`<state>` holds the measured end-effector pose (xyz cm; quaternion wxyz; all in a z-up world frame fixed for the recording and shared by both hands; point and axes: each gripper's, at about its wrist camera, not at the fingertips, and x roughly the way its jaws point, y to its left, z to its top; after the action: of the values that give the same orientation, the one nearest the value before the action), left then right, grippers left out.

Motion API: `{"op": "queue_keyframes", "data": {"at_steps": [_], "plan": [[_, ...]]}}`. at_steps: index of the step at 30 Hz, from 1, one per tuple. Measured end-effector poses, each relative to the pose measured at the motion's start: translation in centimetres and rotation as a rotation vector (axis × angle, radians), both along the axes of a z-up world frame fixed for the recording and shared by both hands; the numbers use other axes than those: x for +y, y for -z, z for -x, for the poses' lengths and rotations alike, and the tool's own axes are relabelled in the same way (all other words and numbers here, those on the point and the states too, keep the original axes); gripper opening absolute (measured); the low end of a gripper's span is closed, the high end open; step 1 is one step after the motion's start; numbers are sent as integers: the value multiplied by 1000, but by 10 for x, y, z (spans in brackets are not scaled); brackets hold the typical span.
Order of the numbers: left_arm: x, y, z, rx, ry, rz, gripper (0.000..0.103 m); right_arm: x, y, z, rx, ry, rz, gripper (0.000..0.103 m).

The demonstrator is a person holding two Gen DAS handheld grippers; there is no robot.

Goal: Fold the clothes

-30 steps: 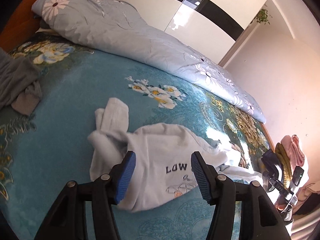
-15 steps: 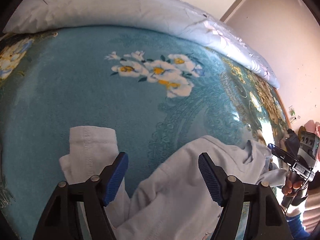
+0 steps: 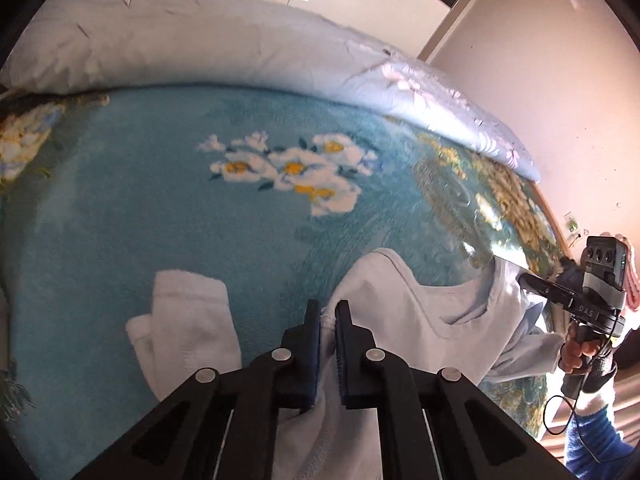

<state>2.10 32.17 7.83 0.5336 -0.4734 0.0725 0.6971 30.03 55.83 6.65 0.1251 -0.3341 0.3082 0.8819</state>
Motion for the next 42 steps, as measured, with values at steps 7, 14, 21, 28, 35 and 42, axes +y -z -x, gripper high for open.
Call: {"op": "queue_keyframes", "data": {"at_steps": [7, 14, 21, 28, 35, 42], "plan": [[-68, -62, -33, 219, -27, -112, 11, -33, -53, -22, 158, -40, -118, 6], [-135, 15, -86, 104, -18, -32, 11, -69, 3, -21, 17, -141, -72, 6], [-154, 19, -88, 16, -78, -75, 28, -69, 14, 6, -25, -164, -72, 7], [-147, 14, -70, 25, -101, -97, 60, -24, 22, 52, -83, -122, -78, 59], [-132, 43, -71, 2, -64, -29, 61, 15, 62, 82, -199, -64, -25, 59], [-126, 44, -83, 54, -12, -9, 61, -3, 65, 79, -189, -107, -32, 59]]}}
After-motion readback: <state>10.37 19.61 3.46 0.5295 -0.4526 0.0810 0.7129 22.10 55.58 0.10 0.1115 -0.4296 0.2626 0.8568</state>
